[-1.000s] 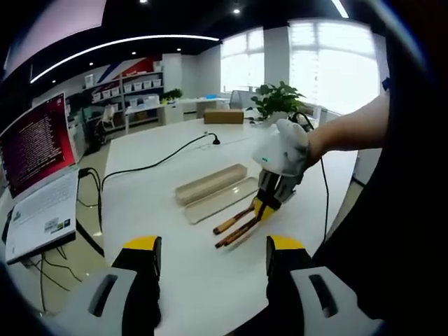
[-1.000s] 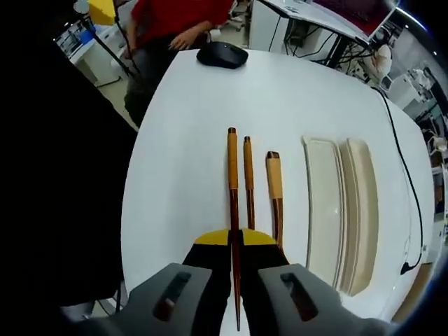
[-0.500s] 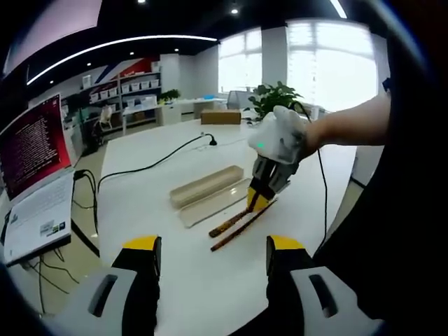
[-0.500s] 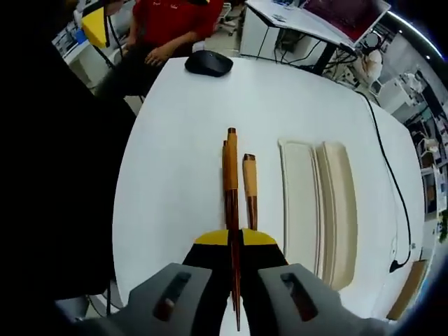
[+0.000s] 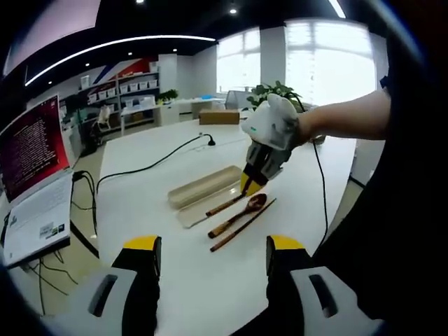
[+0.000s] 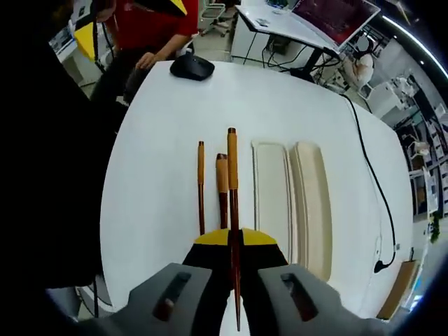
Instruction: Arrange the utensils inside the cutlery case until each visible utensil rests in its matching compartment.
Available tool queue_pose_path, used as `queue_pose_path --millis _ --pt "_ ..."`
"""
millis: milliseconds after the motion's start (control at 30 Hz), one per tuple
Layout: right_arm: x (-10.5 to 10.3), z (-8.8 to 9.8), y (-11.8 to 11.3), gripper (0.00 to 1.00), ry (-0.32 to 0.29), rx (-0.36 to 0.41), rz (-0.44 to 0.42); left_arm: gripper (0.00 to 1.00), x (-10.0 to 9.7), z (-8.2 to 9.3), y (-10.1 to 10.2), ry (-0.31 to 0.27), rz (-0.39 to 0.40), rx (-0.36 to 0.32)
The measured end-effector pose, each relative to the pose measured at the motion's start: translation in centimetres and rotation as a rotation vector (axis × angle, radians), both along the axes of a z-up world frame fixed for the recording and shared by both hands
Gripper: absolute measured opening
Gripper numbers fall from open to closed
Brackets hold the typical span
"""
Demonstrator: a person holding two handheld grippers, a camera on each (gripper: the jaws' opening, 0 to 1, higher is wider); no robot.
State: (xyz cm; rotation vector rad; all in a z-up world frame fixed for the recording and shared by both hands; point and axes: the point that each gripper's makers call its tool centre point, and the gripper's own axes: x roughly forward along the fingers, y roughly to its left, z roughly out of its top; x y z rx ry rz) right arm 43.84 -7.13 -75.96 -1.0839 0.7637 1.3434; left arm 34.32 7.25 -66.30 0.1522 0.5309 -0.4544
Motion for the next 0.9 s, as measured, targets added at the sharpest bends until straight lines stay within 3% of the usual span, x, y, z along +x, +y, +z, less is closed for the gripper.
queue_pose_path --millis 900 --pt "3.7 1.1 0.1 0.0 -0.07 0.0 0.003 0.62 0.5 -0.3 0.0 0.009 0.009 -0.008"
